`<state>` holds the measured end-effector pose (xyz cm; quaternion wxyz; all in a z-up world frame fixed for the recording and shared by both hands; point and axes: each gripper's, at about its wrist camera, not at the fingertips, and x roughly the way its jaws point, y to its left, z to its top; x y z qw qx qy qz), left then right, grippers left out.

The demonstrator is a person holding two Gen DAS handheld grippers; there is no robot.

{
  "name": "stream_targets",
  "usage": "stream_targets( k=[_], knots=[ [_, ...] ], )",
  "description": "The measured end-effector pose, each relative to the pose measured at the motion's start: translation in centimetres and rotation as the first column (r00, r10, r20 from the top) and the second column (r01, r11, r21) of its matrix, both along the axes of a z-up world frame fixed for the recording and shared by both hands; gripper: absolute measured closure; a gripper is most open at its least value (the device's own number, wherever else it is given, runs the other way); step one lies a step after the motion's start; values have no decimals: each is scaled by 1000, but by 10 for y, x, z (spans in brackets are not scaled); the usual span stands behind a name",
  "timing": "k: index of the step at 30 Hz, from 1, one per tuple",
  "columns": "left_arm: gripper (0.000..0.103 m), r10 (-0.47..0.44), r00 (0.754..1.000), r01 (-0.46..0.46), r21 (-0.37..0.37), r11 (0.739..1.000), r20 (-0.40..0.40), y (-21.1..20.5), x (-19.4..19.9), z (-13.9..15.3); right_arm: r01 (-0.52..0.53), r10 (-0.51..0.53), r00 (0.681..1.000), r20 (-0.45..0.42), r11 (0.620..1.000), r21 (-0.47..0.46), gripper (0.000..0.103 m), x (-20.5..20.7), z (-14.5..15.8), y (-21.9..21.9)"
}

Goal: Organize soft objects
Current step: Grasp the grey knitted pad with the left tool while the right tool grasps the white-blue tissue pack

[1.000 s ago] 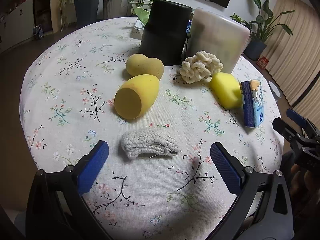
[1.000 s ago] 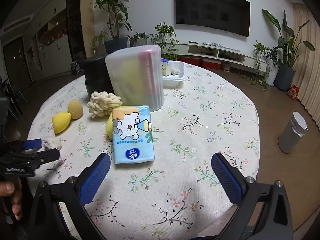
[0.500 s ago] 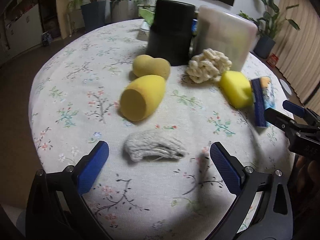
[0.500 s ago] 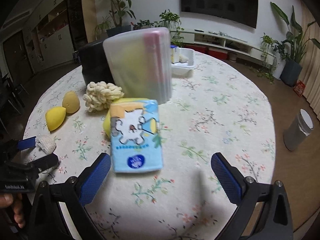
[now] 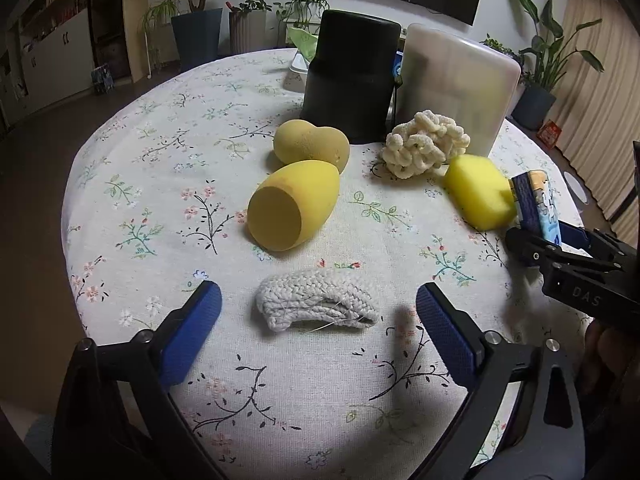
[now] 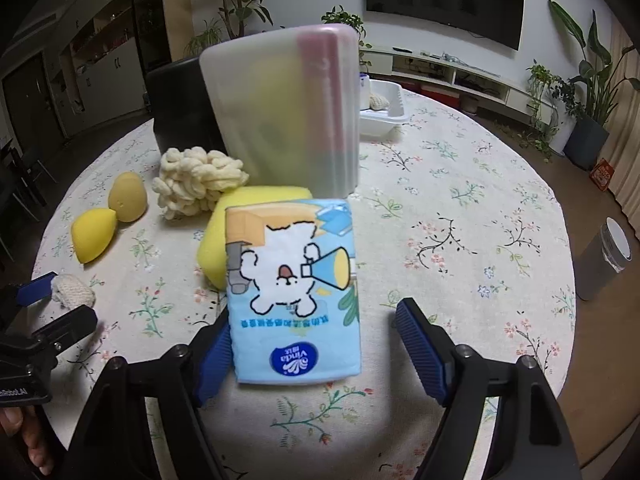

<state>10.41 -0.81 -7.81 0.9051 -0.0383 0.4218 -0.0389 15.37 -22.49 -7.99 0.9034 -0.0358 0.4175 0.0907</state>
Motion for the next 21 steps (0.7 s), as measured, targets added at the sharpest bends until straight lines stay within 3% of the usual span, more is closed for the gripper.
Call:
stream_targets(
  k=[12,15,17,21],
  knots=[
    [24,7,1000,-8,58,998,25,-5,-5,0,-28,29,999,27,1000,-5,46,-8,0,0],
    [33,14,999,-15,45,999,31,-3,-6,1,-34,34,999,29,999,-6,47,-9,1,0],
    [45,17,999,-18,25,1000,36,0,-7,2,-36,36,999,29,999,3,47,-10,1,-2],
    [49,10,999,-10,27,1000,36,-2,-6,2,-38,38,999,29,999,18,48,-12,2,-4]
  ],
)
